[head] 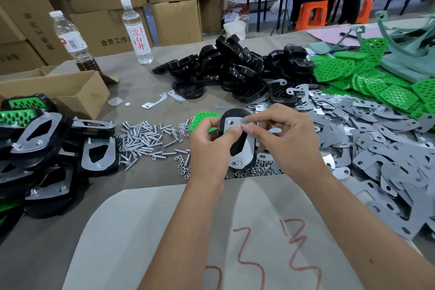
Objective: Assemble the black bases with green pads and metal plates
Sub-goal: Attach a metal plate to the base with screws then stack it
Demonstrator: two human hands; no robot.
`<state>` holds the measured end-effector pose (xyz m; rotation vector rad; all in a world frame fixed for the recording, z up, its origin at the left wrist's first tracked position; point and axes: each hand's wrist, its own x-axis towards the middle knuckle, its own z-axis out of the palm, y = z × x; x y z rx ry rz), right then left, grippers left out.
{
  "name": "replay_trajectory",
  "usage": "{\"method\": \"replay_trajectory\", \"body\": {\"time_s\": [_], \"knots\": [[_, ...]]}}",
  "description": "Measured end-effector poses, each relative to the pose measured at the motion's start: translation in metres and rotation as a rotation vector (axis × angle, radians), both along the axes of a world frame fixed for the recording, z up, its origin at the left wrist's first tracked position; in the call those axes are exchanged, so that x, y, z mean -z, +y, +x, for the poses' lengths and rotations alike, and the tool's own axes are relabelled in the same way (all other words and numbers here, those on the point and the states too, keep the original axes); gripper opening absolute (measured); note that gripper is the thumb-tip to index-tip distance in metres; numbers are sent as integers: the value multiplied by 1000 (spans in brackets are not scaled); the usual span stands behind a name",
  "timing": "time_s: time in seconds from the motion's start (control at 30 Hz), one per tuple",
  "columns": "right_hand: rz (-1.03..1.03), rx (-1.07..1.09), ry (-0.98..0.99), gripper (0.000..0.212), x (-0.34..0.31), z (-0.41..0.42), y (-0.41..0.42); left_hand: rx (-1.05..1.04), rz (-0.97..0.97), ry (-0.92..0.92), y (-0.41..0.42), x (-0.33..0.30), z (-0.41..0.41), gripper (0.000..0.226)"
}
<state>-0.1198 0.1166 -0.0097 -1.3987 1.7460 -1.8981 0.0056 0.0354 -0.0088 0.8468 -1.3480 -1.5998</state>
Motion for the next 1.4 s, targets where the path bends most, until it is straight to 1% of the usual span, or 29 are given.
{"method": "replay_trajectory", "body": {"time_s": [0.1, 0.13, 0.17, 0.23, 0.27, 0.3, 0.37, 0.43, 0.47, 0.53, 0.57, 0.6, 0.63, 0.73, 0.8, 0.83, 0.87, 0.9, 0.93, 0.97, 1.0, 1.07, 1.1, 1.17, 1.23, 1.27, 1.33, 1.37, 1.4], "knots": [[42, -42, -5, 19, 1, 4, -1, -78, 77, 29, -1, 2, -2, 9], [61, -53, 2, 15, 2, 4, -1, -105, 104, 38, -2, 3, -2, 10], [72, -72, 6, 4, 1, 6, 0, -130, 137, 53, -4, 3, -1, 11], [56, -32, 21, 29, 3, 6, 0, -153, 209, 93, -7, 3, 0, 12], [47, -16, 18, 34, 4, 7, 0, -150, 223, 103, -9, 3, 1, 13], [34, -7, 9, 31, 2, 8, 0, -142, 217, 101, -10, 3, 1, 13], [60, -49, -36, 16, 0, 11, 0, -133, 178, 75, -10, 4, 0, 14], [113, -117, -79, 22, -1, 12, 0, -135, 150, 47, -8, 6, -3, 15], [110, -133, -101, 28, -2, 13, 1, -147, 156, 43, -8, 6, -3, 15], [56, -90, -123, 65, -3, 12, 4, -181, 201, 68, -9, 5, -1, 15], [26, -68, -116, 72, -3, 10, 5, -193, 220, 83, -11, 4, 1, 15], [2, -60, -125, 73, -5, 10, 6, -197, 225, 90, -14, 3, 3, 15], [-9, -65, -116, 70, -5, 9, 6, -194, 221, 92, -15, 2, 4, 15], [57, -118, -131, 39, -6, 13, 4, -170, 185, 76, -12, 1, 3, 15], [119, -202, -140, 44, -6, 14, 3, -166, 168, 51, -10, 2, 1, 16], [118, -220, -137, 54, -5, 14, 3, -174, 173, 45, -10, 3, 1, 17], [103, -209, -131, 68, -5, 14, 4, -188, 191, 45, -12, 3, 2, 16], [90, -185, -126, 76, -6, 14, 5, -201, 215, 51, -14, 3, 4, 16], [81, -154, -134, 76, -7, 14, 6, -210, 236, 59, -16, 2, 5, 17], [69, -127, -134, 72, -6, 13, 6, -211, 244, 62, -17, 1, 7, 17], [61, -102, -128, 62, -6, 13, 6, -205, 237, 58, -18, 1, 8, 17], [72, -96, -86, 32, -5, 12, 3, -172, 191, 34, -17, 1, 7, 18], [89, -129, -75, 24, -4, 12, 2, -154, 166, 21, -15, 1, 6, 19], [104, -204, -91, 26, -3, 13, 0, -154, 131, 1, -13, 3, 3, 21], [86, -166, -139, 53, -3, 11, 0, -171, 124, -5, -11, 4, 2, 22], [78, -124, -195, 60, -5, 8, 1, -176, 135, -1, -10, 4, 3, 23], [66, -56, -263, 61, -5, -1, 4, -185, 163, 19, -11, 1, 5, 24], [70, -33, -223, 55, -4, -4, 5, -178, 162, 22, -12, -1, 5, 24], [83, -12, -130, 45, -2, -7, 6, -166, 146, 15, -12, -2, 5, 22]]}}
